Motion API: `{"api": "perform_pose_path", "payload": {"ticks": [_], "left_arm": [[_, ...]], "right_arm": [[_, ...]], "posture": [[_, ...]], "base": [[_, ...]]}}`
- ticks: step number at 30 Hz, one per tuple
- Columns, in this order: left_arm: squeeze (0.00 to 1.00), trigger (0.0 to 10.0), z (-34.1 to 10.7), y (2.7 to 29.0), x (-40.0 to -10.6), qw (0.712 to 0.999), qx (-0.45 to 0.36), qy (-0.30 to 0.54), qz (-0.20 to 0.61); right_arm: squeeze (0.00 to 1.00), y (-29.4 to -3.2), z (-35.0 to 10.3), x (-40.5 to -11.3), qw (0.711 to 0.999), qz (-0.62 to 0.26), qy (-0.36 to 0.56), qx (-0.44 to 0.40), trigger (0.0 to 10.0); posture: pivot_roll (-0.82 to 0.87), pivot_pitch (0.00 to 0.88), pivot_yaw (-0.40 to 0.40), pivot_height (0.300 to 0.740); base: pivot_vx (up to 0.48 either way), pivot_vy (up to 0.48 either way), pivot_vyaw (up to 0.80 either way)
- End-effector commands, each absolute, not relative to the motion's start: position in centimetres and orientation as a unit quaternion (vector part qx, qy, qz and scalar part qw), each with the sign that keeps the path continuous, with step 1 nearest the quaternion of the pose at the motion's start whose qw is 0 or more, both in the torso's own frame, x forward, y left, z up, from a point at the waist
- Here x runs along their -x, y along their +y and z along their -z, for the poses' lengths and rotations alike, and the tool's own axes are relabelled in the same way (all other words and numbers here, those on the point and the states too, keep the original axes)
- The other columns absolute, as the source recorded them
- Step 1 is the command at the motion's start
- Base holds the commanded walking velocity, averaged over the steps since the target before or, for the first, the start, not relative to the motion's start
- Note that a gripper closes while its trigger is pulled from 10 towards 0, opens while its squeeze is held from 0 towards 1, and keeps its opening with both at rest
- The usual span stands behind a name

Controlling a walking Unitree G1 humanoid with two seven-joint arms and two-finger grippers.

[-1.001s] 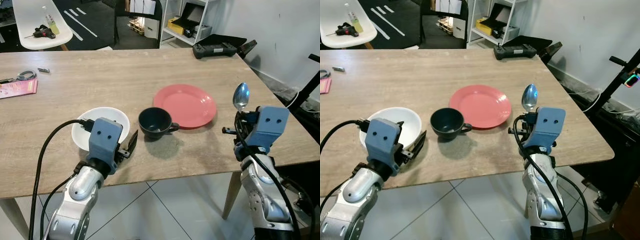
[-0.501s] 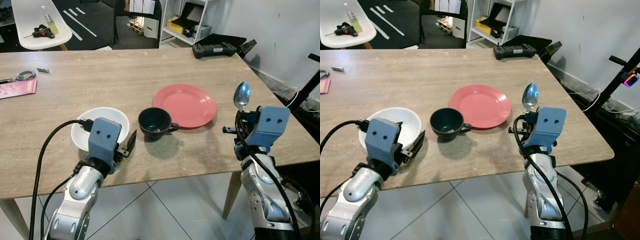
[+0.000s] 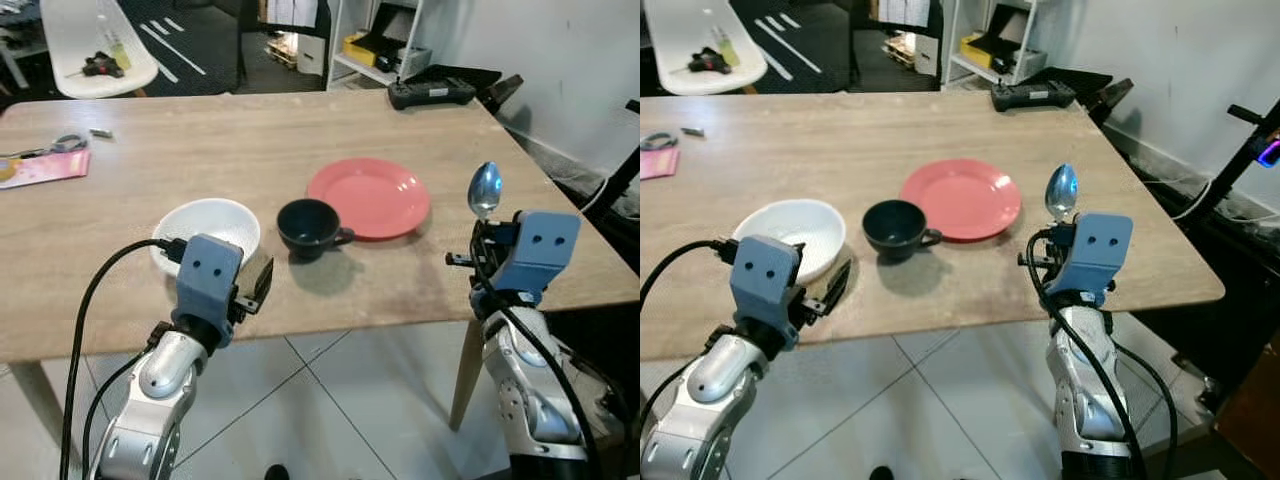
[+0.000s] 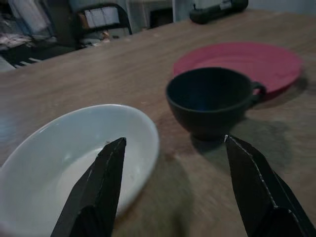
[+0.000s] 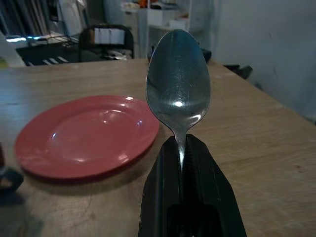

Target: Setting the table

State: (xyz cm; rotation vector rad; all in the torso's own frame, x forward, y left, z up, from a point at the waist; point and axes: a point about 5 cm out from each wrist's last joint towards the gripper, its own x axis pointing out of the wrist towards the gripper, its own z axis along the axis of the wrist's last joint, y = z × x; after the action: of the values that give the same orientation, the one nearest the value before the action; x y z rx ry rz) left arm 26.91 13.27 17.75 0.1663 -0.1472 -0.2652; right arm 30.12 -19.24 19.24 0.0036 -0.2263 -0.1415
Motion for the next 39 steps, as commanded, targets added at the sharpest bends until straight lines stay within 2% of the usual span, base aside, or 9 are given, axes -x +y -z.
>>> {"api": "perform_pose_path", "payload": {"ticks": [1, 31, 39], "left_arm": [[0.0, 10.0, -17.26, 13.4, -26.91, 0.986, -0.087, -0.064, 0.13], [0.0, 10.0, -17.33, 13.35, -26.98, 0.985, -0.086, -0.065, 0.132], [0.0, 10.0, -17.33, 13.28, -27.05, 0.986, -0.08, -0.064, 0.132]], "right_arm": [[0.0, -19.38, -18.83, -30.06, 0.991, 0.075, -0.107, -0.006, 10.0], [0.0, -19.44, -18.75, -29.95, 0.991, 0.08, -0.106, -0.006, 10.0], [0.0, -19.48, -18.74, -29.97, 0.991, 0.081, -0.107, -0.007, 10.0]], "posture": [[0.0, 0.056, 0.037, 0.74], [0.0, 0.063, 0.043, 0.74], [-0.01, 0.064, 0.045, 0.74]], "base": [[-0.319, 0.0, 0.0], [-0.315, 0.0, 0.0], [0.0, 0.0, 0.0]]}}
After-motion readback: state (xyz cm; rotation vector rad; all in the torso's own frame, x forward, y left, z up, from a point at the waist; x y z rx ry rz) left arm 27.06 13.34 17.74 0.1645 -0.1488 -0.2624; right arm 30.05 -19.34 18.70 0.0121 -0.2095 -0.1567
